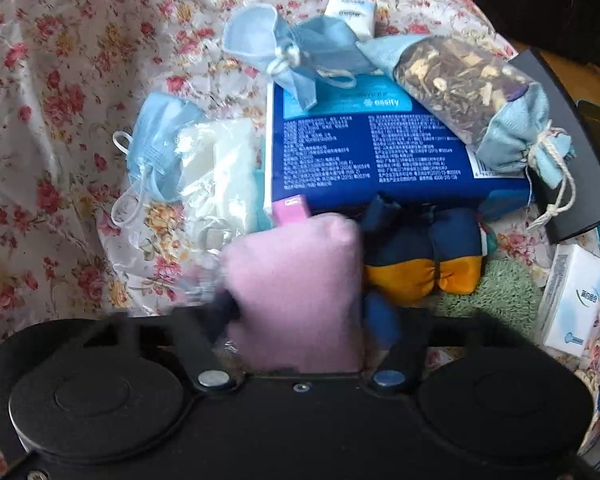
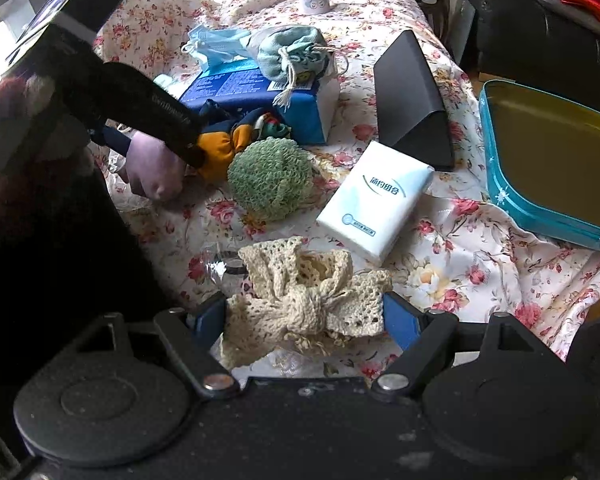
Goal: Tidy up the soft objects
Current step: 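Carry the lace doily over the tray with the right tool while the left tool carries the pink sachet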
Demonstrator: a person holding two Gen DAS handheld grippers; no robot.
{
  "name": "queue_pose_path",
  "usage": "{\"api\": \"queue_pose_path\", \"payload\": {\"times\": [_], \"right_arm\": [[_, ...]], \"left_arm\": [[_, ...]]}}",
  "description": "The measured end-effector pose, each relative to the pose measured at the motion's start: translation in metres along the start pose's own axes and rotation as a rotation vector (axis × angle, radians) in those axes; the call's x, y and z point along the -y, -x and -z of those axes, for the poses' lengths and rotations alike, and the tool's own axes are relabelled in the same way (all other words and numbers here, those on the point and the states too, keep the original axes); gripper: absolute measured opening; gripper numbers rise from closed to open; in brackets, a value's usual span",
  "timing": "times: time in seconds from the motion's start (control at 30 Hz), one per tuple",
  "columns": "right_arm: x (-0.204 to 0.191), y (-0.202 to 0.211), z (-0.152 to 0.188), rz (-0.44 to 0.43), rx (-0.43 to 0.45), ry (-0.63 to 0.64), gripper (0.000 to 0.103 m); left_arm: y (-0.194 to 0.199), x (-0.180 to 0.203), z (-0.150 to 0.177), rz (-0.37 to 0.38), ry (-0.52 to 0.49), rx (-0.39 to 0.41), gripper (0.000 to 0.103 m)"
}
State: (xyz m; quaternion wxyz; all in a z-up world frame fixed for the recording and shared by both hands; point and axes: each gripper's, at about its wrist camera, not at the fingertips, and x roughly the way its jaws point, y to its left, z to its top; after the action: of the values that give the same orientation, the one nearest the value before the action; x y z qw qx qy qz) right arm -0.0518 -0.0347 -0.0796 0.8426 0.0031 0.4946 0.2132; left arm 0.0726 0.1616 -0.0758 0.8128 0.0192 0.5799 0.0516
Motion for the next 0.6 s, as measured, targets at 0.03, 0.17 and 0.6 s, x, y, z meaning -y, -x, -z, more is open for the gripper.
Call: {"api": "queue_pose_path", "payload": {"times": [0.03,0.17,0.6], "right_arm": [[0.000,0.001,0.000,-0.001,0.004,-0.001,0.082],[0.000,0.008,-0.001,-0.007,0.024,-0.001,0.082],[0.042,0.056,-0.037,0.121,0.231,-0.077,0.083]], "left_arm": [[0.003,-0.002,0.001,0.014,0.006,0.010,0.050],[0.020,-0.015,0.006,0.061,0.074,0.033,0.049],[0.105,0.005,-0.015,0.090,0.029,0.246,0.049]]}}
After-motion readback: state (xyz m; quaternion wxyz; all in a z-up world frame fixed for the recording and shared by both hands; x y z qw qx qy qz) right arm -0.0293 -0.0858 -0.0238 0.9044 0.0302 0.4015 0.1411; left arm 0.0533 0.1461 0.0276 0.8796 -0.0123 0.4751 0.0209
